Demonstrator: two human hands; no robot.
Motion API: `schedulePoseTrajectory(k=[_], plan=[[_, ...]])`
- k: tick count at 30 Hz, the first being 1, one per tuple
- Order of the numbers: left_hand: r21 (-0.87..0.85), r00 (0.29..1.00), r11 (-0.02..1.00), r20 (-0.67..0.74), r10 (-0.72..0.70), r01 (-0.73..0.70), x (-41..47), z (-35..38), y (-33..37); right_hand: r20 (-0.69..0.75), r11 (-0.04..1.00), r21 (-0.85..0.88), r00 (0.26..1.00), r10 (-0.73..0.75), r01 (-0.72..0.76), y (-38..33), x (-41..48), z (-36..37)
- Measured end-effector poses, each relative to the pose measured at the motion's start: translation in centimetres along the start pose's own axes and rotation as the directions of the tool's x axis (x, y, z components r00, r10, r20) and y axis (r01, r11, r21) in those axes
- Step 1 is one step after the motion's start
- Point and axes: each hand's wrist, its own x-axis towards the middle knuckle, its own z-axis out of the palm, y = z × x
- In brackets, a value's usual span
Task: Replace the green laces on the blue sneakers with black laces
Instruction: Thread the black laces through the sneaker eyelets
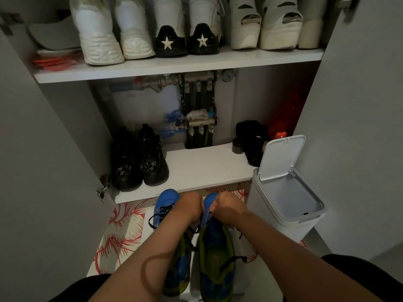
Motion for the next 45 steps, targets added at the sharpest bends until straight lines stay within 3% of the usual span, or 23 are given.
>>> schedulePoseTrajectory(k=[4, 8, 11, 13, 19, 22, 24, 27, 30, 32, 35, 37, 40, 41, 43, 45], plan=[[-0.093, 0.987, 0.995, -0.16, 0.008, -0.023, 0.0, -1.6, -1.7, 0.063, 0.997, -0.026, 0.996, -0.065, 0.067, 0.2, 0.5, -0.7], [-0.277, 0.965, 0.954, -0.261, 0.036, -0.111, -0.1, -4.2, -3.7, -0.039, 0.984, 0.083, 0.987, -0.156, 0.159, -0.1, 0.6, -0.4], [-0.621, 0.968, 0.761, -0.248, 0.034, -0.185, -0.8, -5.2, -4.2, -0.039, 0.961, 0.163, 0.975, -0.22, 0.223, -1.3, 0.5, -0.4], [-0.744, 0.967, 0.629, -0.249, 0.051, -0.224, -1.3, -5.7, -4.2, -0.029, 0.954, 0.162, 0.968, -0.251, 0.252, -2.1, 0.4, -0.4], [-0.835, 0.958, 0.487, -0.285, 0.011, -0.254, -2.5, -6.9, -4.9, -0.108, 0.942, 0.175, 0.957, -0.27, 0.286, -3.8, 0.3, -1.0], [-0.877, 0.965, 0.432, -0.258, -0.052, -0.211, -2.7, -7.4, -5.4, -0.178, 0.888, 0.285, 0.93, -0.322, 0.362, -5.2, -0.2, -2.2], [-0.882, 0.982, 0.447, -0.185, -0.045, -0.146, -3.0, -7.5, -5.5, -0.226, 0.828, 0.376, 0.908, -0.352, 0.415, -6.2, -0.8, -3.3], [-0.801, 0.992, 0.585, -0.095, 0.083, -0.126, -3.4, -6.7, -4.9, -0.274, 0.742, 0.467, 0.877, -0.396, 0.481, -7.4, -1.7, -4.5], [-0.722, 0.989, 0.678, -0.057, 0.133, -0.133, -4.0, -6.2, -4.0, -0.269, 0.656, 0.601, 0.889, -0.371, 0.456, -7.9, -2.0, -4.8], [-0.727, 0.992, 0.675, -0.078, 0.099, -0.125, -4.0, -6.3, -3.8, -0.259, 0.643, 0.636, 0.903, -0.344, 0.427, -7.7, -1.9, -4.8], [-0.835, 0.988, 0.538, -0.151, -0.02, -0.117, -4.4, -7.2, -3.7, -0.23, 0.72, 0.591, 0.931, -0.283, 0.365, -6.7, -1.3, -4.6], [-0.909, 0.97, 0.39, -0.212, -0.119, -0.15, -4.7, -8.1, -4.0, -0.154, 0.812, 0.499, 0.953, -0.259, 0.302, -5.8, -1.0, -4.3], [-0.974, 0.965, -0.054, -0.212, -0.153, -0.222, -4.7, -9.2, -4.3, -0.016, 0.909, 0.314, 0.959, -0.284, 0.275, -4.5, -0.6, -3.3], [-0.96, 0.967, -0.159, -0.208, -0.144, -0.23, -4.8, -9.4, -4.4, 0.012, 0.921, 0.274, 0.957, -0.29, 0.275, -4.3, -0.5, -3.0], [-0.947, 0.968, -0.218, -0.212, -0.132, -0.237, -5.1, -9.8, -4.4, 0.067, 0.934, 0.231, 0.954, -0.293, 0.271, -4.2, -0.5, -2.4], [-0.958, 0.964, -0.149, -0.225, -0.139, -0.245, -5.2, -10.0, -4.6, 0.14, 0.947, 0.186, 0.947, -0.291, 0.263, -4.0, -0.7, -1.9]])
